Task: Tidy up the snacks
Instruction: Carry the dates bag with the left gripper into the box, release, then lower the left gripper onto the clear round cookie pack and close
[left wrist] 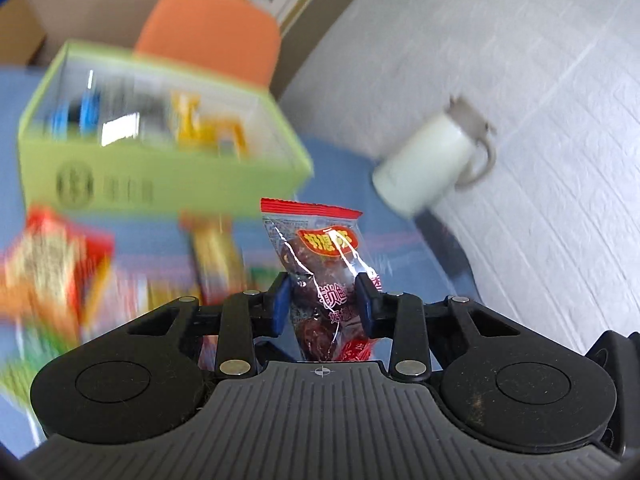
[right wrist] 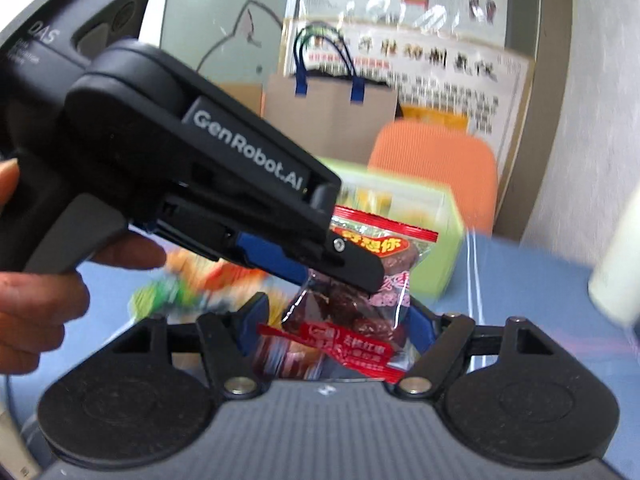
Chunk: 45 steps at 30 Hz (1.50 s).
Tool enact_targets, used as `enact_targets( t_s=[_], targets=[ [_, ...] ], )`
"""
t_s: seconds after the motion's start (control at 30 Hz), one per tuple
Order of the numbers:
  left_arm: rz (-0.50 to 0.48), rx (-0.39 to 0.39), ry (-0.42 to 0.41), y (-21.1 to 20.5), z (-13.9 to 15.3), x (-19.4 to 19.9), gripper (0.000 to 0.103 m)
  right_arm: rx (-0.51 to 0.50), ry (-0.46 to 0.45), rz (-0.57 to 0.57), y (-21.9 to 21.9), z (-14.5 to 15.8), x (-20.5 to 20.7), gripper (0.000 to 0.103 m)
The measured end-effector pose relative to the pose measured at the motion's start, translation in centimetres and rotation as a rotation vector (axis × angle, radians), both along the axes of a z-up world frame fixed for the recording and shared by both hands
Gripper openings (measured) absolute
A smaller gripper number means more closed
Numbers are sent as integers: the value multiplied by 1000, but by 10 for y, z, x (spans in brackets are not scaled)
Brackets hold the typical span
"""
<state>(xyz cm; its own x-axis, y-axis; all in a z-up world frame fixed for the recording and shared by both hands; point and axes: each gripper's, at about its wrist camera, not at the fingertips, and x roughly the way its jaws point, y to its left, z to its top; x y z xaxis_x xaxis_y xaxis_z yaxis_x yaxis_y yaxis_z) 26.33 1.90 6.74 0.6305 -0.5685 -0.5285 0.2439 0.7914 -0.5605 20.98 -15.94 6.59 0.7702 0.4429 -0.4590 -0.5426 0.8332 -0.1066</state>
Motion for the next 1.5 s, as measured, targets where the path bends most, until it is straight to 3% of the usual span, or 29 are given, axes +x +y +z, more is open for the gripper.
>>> enact_targets(
  t_s=[0.2,0.43,0.5,0.53,0.57,0.63,0.87,1.0,1.07,1.2,1.3,1.4,1.5],
  targets=[
    [63,23,-48,8,24,83,12,46,-17,19,13,17,96,79],
    [107,58,8,10,5,165,12,98,30,26,22,-2,180,79],
    [121,61,23,11,-2,176,18,75,43,23,25,-7,189,80],
    [124,47,26,13,-5,178,29,84,36,6,22,-7,191,88],
    [128,30,24,16,-6,178,40,97,29,-2,18,-6,189,90],
    [150,6,6,24,-1,175,48,114,19,-9,11,0,190,92],
    [230,55,-126,56,36,105,71,207,-25,-34,-10,27,170,93],
    [242,104,-158,78,40,49,73,238,20,-18,-15,23,136,93],
    [249,137,-169,84,34,22,74,206,67,29,-13,11,110,93],
    [300,129,-107,100,2,-23,73,133,119,57,-1,-19,36,93],
    [337,74,-28,115,-27,-51,73,130,177,151,22,-39,-9,93],
    [360,65,50,129,-53,-68,69,95,206,262,56,-53,-35,93],
    [403,31,111,145,-69,-80,66,-7,196,283,89,-64,-36,93]
  ],
)
